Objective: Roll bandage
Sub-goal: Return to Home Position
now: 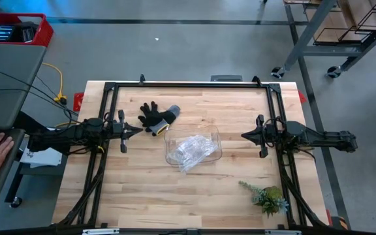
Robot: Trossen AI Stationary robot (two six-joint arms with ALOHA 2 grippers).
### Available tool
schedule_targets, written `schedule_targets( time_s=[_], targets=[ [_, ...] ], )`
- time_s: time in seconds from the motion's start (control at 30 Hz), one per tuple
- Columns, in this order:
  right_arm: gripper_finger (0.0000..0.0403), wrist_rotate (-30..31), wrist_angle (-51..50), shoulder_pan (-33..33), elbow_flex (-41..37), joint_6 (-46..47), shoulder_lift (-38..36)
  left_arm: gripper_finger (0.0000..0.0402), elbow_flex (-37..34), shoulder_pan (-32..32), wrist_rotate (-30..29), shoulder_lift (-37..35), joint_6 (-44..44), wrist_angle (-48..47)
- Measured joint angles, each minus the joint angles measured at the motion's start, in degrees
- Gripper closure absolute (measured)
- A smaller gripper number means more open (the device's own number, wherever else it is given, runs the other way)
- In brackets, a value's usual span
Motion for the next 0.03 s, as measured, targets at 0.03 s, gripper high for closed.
schedule_targets(
  time_s=[0.03],
  targets=[
    [0.0403,-0.01,0.01,0.01,0.01,0.00,0.00,0.0401,0.00,0.00,0.00,0.00,0.00,0.01]
  ],
)
